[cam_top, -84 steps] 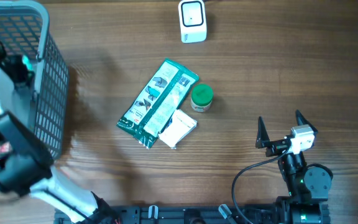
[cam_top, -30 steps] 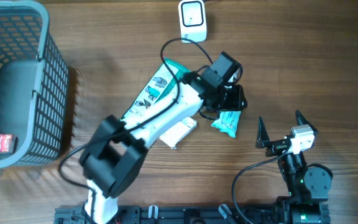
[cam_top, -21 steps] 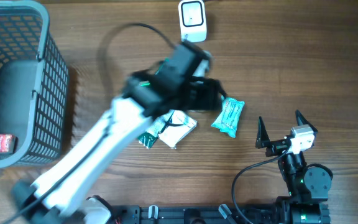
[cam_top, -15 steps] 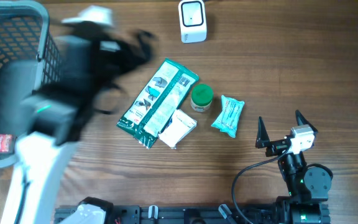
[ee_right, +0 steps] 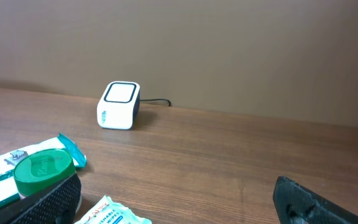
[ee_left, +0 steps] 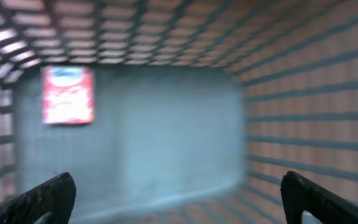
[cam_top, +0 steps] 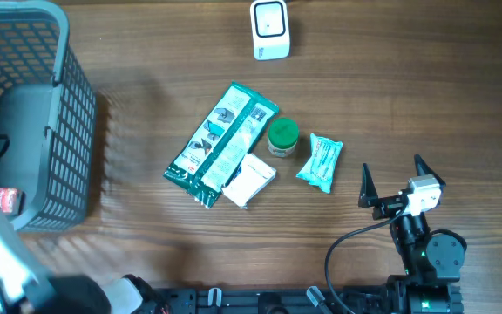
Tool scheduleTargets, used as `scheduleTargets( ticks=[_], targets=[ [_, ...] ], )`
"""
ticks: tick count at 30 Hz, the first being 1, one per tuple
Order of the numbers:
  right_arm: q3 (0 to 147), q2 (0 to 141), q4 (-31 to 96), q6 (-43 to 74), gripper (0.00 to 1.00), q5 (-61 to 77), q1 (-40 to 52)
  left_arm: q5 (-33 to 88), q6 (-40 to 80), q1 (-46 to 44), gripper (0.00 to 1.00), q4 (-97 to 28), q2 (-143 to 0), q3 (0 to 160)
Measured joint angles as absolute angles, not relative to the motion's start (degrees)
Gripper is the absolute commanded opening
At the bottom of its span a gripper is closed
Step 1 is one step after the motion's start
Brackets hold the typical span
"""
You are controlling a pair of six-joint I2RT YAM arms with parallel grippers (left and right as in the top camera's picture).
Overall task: Scan the item barcode
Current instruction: 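Grasp the red Kleenex tissue pack and place it beside the jar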
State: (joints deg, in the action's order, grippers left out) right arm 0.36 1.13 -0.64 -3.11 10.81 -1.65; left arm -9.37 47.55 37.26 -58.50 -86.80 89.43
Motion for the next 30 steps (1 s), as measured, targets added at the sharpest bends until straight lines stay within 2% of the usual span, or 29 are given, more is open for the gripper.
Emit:
scheduleTargets(
  ticks=[4,9,17,23,30],
  targets=[
    [0.4,1.1,-0.6,-3.1,1.0,10.8,-1.7,-17.3,46.8,37.2,1.0,-65.1,-99.4,89.3],
    [0.4,1.1,-0.6,-3.1,1.0,10.8,-1.7,-21.2,48.6,37.5,1.0,-69.5,-109.4,89.2],
    [0.4,1.1,-0.6,-3.1,0.99,10.8,-1.7,-25.8,51.2,37.9,1.0,-70.4,-112.0,88.2],
    [0.4,1.1,-0.6,-3.1,1.0,10.8,-1.7,-28.1,51.9,39.5,1.0,-63.3,-112.0,83.4],
    [0.4,1.1,-0.6,-3.1,1.0,10.8,-1.7,-28.9,52.4,40.2,1.0,-48.3,-111.7,75.2]
  ],
)
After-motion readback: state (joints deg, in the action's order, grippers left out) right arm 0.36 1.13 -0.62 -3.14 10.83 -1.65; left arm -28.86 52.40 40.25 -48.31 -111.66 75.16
